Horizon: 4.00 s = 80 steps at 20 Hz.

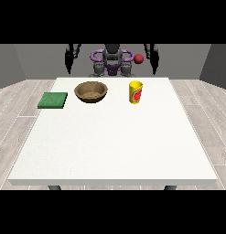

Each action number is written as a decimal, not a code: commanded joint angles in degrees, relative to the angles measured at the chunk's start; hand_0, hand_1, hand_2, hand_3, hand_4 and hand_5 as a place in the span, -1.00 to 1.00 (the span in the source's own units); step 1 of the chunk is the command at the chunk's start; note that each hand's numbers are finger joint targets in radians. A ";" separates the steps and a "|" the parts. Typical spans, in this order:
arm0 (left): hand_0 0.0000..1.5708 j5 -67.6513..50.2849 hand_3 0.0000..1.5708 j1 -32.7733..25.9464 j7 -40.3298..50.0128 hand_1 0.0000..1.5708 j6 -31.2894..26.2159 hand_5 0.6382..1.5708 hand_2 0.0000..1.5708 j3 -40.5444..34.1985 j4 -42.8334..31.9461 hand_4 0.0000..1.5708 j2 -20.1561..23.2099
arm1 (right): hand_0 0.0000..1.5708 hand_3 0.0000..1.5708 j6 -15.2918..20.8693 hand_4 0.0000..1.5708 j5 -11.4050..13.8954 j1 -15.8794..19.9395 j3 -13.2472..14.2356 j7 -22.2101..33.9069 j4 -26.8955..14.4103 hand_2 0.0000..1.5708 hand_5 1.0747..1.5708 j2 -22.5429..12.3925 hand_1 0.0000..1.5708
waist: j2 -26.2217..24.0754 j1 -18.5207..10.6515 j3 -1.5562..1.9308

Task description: Pick the cup and pour the ball into the bowl, then pick the bowl and place it on the pad

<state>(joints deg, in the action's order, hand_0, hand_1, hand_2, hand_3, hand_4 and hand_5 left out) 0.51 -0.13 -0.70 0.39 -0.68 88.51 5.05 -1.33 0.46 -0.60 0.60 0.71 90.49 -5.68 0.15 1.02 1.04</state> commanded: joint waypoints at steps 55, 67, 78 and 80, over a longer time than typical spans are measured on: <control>-1.00 -1.72 -1.00 25.20 -34.67 -1.00 4.08 0.92 -1.00 -9.74 -44.24 -0.18 -1.65 | -1.00 -1.00 -11.06 -0.13 -17.33 10.01 15.57 -3.63 -0.02 -1.00 0.98 -7.46 -1.00 | 12.56 6.71 -1.06; 0.63 5.76 1.00 28.78 -35.92 0.63 19.48 0.67 1.00 -9.56 -51.65 0.79 -0.09 | -1.00 -0.81 -18.30 -0.20 -27.00 10.51 21.99 4.02 -0.29 -1.00 0.98 -16.17 -1.00 | 10.86 11.71 -1.02; 0.73 35.95 1.00 36.61 -12.26 0.73 37.83 0.92 1.00 11.62 -54.16 0.84 2.53 | -1.00 -0.78 -17.78 -0.18 -24.62 11.10 21.49 4.70 -11.60 -1.00 0.96 -15.97 -1.00 | -1.22 8.01 -0.54; 0.73 41.71 1.00 40.05 -5.42 0.73 38.43 0.92 1.00 14.99 -57.06 0.85 2.73 | -1.00 -0.81 -17.53 -0.15 -23.48 11.12 20.88 3.10 -12.86 -1.00 0.96 -14.90 -1.00 | -0.70 8.03 -0.60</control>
<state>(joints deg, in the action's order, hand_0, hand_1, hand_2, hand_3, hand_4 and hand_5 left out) 31.66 36.09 -15.16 34.86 7.87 35.18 6.41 -18.63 -23.84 10.50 22.04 4.45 79.93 -21.08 0.82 8.98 0.38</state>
